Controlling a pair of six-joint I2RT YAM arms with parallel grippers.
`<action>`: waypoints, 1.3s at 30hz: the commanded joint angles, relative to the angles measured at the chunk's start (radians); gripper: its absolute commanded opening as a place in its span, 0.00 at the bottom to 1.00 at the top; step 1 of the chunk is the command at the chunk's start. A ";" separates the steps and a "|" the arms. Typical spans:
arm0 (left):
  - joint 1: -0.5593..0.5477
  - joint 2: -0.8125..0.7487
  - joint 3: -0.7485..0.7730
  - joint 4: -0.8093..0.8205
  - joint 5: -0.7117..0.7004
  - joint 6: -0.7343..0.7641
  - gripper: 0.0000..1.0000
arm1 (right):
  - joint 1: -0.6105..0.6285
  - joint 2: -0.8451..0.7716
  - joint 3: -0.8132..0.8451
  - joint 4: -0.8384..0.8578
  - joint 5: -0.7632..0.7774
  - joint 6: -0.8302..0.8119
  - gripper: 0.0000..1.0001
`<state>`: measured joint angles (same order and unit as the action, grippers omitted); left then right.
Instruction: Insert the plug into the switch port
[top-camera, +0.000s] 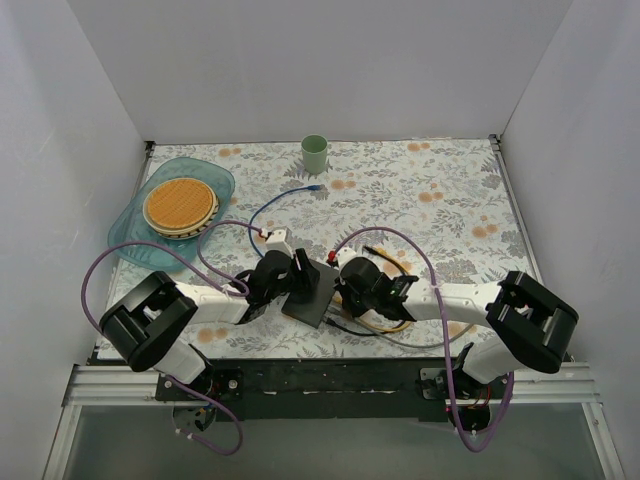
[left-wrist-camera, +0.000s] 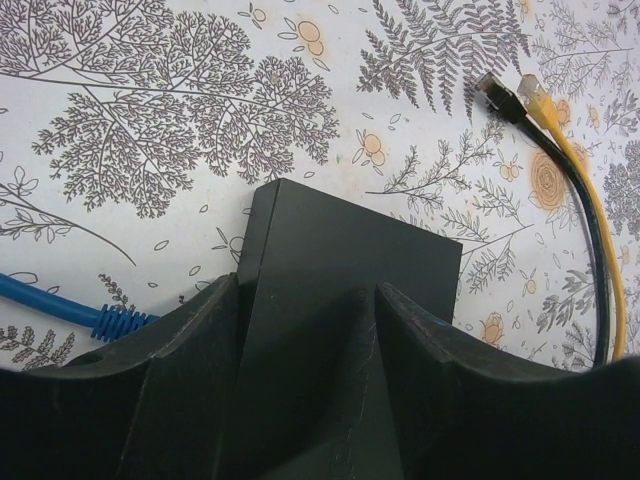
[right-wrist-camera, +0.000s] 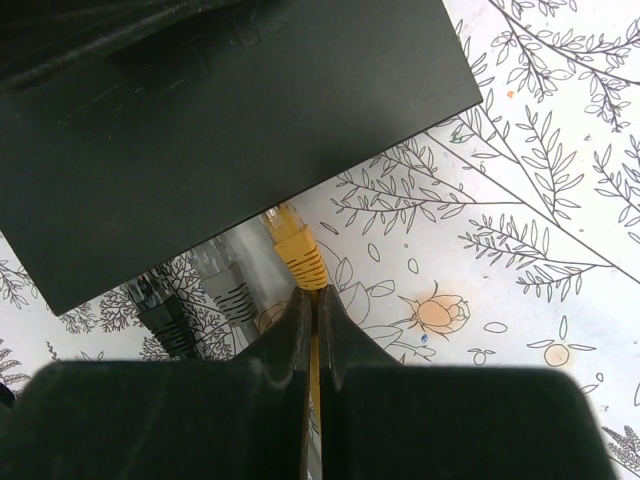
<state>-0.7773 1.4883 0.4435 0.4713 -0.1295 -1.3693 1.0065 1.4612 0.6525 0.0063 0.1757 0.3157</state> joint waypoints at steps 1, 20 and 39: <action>-0.209 -0.007 0.014 -0.056 0.574 -0.175 0.23 | -0.036 0.040 0.125 0.573 0.050 0.049 0.01; -0.221 -0.068 0.012 -0.144 0.450 -0.165 0.41 | -0.037 0.016 0.114 0.534 -0.157 -0.067 0.01; -0.160 -0.171 0.173 -0.530 0.025 -0.130 0.76 | -0.037 -0.094 -0.007 0.360 -0.162 -0.058 0.12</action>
<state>-0.9077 1.3407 0.5446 -0.0174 -0.2844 -1.4284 0.9688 1.4246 0.6102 0.0559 0.0357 0.2192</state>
